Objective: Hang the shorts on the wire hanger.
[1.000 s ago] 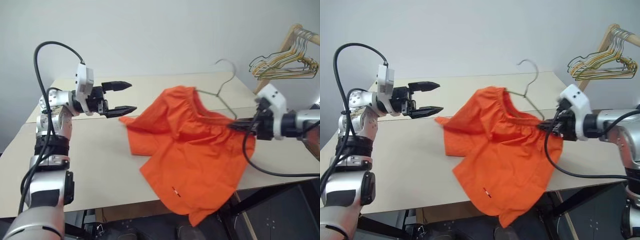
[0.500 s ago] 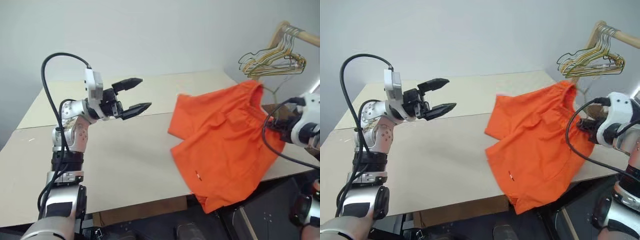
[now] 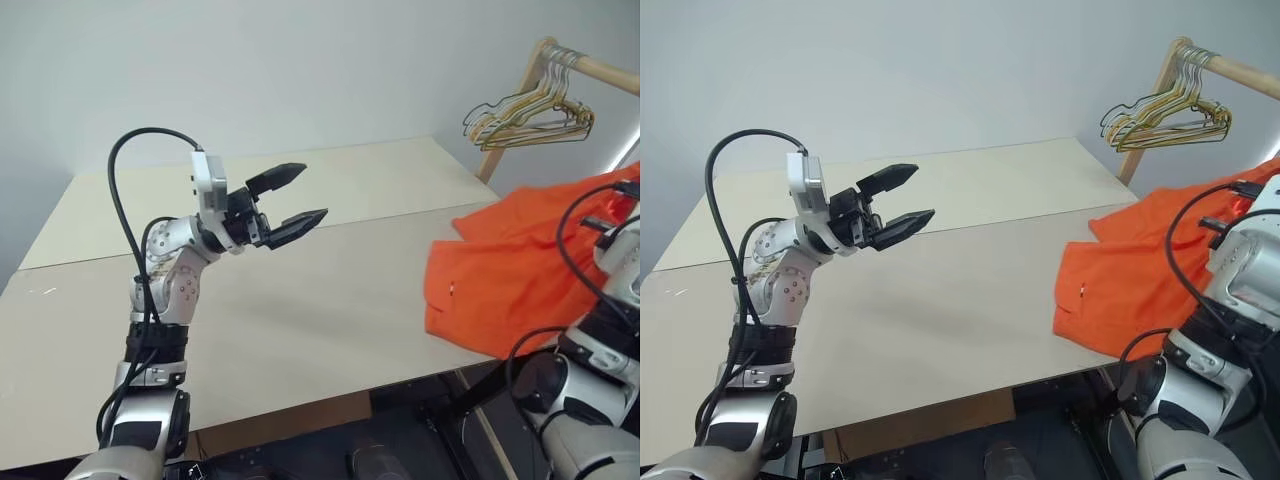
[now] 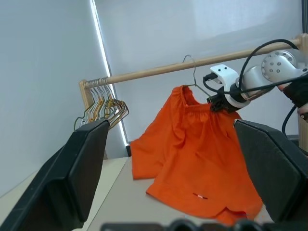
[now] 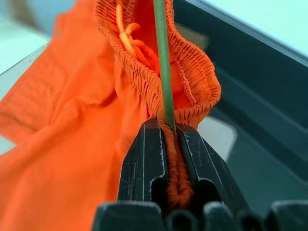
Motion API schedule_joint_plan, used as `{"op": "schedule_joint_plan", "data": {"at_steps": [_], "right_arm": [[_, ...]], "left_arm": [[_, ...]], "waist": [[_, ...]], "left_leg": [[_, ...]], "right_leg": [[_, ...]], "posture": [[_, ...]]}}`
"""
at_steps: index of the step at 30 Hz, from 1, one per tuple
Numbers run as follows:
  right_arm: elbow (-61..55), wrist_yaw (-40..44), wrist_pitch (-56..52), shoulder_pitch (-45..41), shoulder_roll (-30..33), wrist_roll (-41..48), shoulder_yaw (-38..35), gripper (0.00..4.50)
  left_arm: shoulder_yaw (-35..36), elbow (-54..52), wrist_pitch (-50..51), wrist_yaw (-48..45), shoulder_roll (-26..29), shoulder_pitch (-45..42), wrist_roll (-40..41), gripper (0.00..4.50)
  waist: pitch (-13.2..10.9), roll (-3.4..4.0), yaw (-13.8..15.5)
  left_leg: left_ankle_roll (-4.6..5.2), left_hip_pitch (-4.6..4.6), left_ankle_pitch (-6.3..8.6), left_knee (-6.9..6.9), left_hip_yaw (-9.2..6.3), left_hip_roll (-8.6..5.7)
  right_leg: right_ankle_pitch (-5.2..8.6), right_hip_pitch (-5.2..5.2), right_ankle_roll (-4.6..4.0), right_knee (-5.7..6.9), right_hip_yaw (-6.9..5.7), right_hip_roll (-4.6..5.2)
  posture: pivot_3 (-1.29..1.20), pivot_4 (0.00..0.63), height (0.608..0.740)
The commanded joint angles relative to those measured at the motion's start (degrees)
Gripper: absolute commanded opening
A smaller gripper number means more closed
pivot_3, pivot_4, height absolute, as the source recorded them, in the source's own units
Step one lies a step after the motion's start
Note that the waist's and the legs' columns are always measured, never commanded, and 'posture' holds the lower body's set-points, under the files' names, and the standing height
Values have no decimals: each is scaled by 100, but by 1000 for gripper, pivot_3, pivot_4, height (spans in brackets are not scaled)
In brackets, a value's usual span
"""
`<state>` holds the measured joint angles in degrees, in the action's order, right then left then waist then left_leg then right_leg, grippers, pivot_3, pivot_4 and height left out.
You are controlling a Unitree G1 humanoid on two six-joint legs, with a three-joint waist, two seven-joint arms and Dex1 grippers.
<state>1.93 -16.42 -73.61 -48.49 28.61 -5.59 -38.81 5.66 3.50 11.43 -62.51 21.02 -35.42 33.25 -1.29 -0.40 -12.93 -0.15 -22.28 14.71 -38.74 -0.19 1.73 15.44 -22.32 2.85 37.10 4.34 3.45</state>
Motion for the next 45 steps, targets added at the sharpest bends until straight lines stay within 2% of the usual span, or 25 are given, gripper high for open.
{"op": "schedule_joint_plan", "data": {"at_steps": [1, 5, 13, 20, 30, 35, 45], "right_arm": [[285, -444, 737, -480, 252, -1, -461, 124], [752, -532, 1142, -769, 512, 179, -753, 124], [2840, -441, 1629, -1464, 1498, 942, -1408, 124], [4234, -562, 2202, -1914, 1959, 1523, -1582, 124], [5422, -655, 2919, -1940, 2280, 2055, -1393, 124], [5543, -603, 2912, -1843, 2261, 1969, -876, 124], [4802, -996, 2694, -1773, 2096, 1895, -147, 3382]], "left_arm": [[38, -252, 34, 88, 107, 6, 26, 4500], [37, -274, 39, 122, 152, 26, 47, 4500], [-62, -206, 39, 45, 189, -10, 25, 4500], [-81, -156, 37, -112, 179, -48, 115, 4500], [-88, -69, -41, -210, 165, -28, 59, 4500], [-94, -51, -59, -221, 169, -27, 41, 4500], [-87, -138, -42, -167, 201, 54, 16, 4500]], "waist": [[-1, 1, -3], [-3, 8, -5], [-4, 12, -52], [-9, 23, -132], [-10, 24, -228], [-10, 24, -245], [-10, 24, -235]], "left_leg": [[0, -1, 0, 0, 0, 0], [0, 2, 0, 0, 5, -1], [1, 13, 1, 14, 25, -2], [1, 46, 0, 57, 61, -5], [1, 47, 1, 60, 81, -6], [2, 57, 1, 60, 92, -6], [4, 61, 2, 61, 99, -6]], "right_leg": [[0, 0, 0, 0, 0, 0], [1, 3, 1, -7, 1, 0], [2, 10, 2, -23, 13, -2], [4, 15, 5, -34, 57, -5], [8, 16, 12, -43, 76, -4], [9, 17, 15, -43, 90, -4], [11, 18, 19, -41, 102, -4]], "posture": [[-217, 0, 740], [-214, 0, 740], [-231, 0, 740], [-250, 0, 740], [-257, 0, 740], [-253, 0, 740], [-236, 0, 740]]}}
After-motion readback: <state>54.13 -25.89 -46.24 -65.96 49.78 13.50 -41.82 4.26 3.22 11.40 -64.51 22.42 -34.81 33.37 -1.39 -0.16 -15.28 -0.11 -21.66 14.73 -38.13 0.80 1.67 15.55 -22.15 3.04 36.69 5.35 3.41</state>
